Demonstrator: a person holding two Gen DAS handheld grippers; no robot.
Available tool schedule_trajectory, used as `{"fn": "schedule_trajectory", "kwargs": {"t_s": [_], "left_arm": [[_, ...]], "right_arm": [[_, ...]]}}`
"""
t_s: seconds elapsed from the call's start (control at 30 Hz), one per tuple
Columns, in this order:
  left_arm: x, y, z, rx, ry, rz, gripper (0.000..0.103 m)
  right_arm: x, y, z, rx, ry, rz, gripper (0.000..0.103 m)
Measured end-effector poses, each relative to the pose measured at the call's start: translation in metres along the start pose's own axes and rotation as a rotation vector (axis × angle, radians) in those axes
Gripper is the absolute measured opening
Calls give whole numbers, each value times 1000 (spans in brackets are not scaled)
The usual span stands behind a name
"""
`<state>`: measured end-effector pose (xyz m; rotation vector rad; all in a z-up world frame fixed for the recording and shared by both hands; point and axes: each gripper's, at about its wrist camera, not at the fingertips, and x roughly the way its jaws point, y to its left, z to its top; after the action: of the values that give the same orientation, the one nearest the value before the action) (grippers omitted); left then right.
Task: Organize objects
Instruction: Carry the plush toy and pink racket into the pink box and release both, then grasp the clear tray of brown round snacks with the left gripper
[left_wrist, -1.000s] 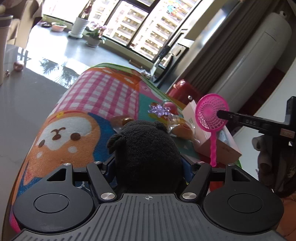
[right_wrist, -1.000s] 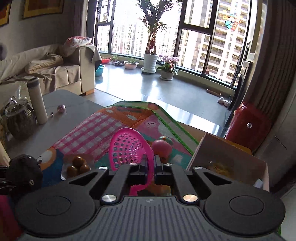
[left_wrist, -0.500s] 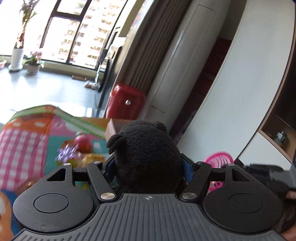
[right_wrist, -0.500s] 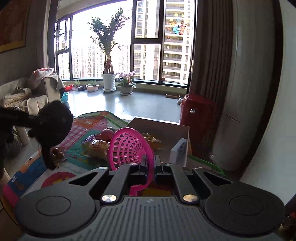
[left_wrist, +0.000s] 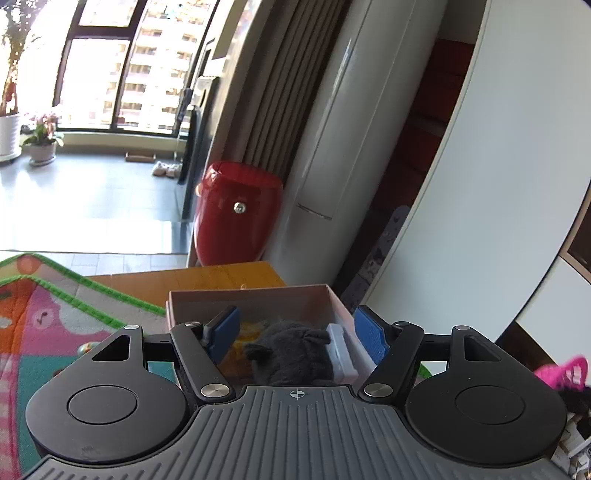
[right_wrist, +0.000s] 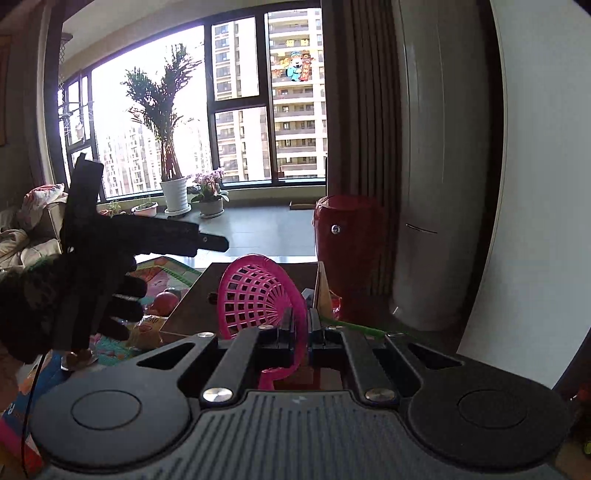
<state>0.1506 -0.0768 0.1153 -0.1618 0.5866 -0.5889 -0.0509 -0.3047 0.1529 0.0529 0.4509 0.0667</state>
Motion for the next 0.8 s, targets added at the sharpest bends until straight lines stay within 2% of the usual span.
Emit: {"fn": "schedule_trajectory", "kwargs": {"t_s": [0.17, 0.33, 0.43, 0.5, 0.57, 0.6, 0.63, 0.67, 0.7, 0.73, 0.77, 0.8], "left_arm": [[-45, 17, -38, 1, 10, -4, 73], [-94, 30, -78, -23, 17, 26, 73], [-114, 40, -92, -40, 7, 57, 73], [-127, 48, -99, -69, 4, 73, 73], [-140, 55, -107, -85, 4, 105, 73], [-142, 59, -110, -85, 8, 127, 73], [-145, 62, -113, -82, 14, 156, 73], [-146, 65, -116, -82, 20, 176, 73], [-152, 68, -121, -86, 28, 190, 73], [-154, 71, -124, -94, 36, 193, 73], [-154, 73, -127, -105, 43, 191, 73], [-152, 76, -130, -114, 48, 187, 73]], "right_arm": [[38, 2, 41, 14, -37, 16, 6], [98, 9, 85, 79, -16, 53, 6], [135, 21, 97, 72, -26, 22, 6], [163, 28, 98, 53, 5, -16, 6], [187, 29, 90, 55, 85, -20, 7], [196, 27, 83, 66, 125, -18, 12], [200, 25, 76, 77, 151, -18, 22], [201, 22, 69, 86, 159, -19, 38], [198, 20, 61, 90, 156, -20, 46], [195, 19, 55, 87, 150, -22, 61], [186, 19, 45, 77, 140, -28, 70], [181, 19, 39, 63, 134, -36, 72]]}}
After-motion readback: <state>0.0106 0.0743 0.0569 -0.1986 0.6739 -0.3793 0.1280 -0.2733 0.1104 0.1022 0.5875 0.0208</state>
